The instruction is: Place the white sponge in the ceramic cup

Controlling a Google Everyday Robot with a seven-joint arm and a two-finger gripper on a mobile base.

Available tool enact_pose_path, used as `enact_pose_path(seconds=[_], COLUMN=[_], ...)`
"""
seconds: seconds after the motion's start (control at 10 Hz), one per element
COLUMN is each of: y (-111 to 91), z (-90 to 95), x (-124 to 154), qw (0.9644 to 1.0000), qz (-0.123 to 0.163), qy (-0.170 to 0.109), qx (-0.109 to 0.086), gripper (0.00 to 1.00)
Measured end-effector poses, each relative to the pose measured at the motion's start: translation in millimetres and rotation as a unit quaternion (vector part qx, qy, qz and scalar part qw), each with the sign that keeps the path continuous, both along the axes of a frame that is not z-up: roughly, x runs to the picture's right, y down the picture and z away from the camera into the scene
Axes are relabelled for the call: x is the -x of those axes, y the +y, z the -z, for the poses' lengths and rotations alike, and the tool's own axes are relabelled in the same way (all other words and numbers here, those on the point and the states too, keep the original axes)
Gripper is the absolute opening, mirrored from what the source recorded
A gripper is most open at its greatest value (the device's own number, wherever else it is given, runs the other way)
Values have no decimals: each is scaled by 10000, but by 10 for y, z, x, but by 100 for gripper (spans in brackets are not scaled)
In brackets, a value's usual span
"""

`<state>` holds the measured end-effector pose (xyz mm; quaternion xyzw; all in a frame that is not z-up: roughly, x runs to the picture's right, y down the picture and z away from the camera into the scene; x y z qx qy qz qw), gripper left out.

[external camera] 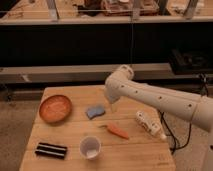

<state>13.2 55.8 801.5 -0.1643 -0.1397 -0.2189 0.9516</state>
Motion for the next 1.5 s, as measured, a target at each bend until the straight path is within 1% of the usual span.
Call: enact_pose_path(seconds=[0.5,0.7,1.0,1.3,1.5], y=[42,51,53,59,55], z=[-246,-331,-484,-666,-749], x=[186,211,314,363,389], qw=[9995,9992,9981,9966,9958], qz=[232,296,474,644,720], qy=[-194,-244,-378,-486,-532], qx=[67,89,133,177,208], gripper=[80,80,80,80,80])
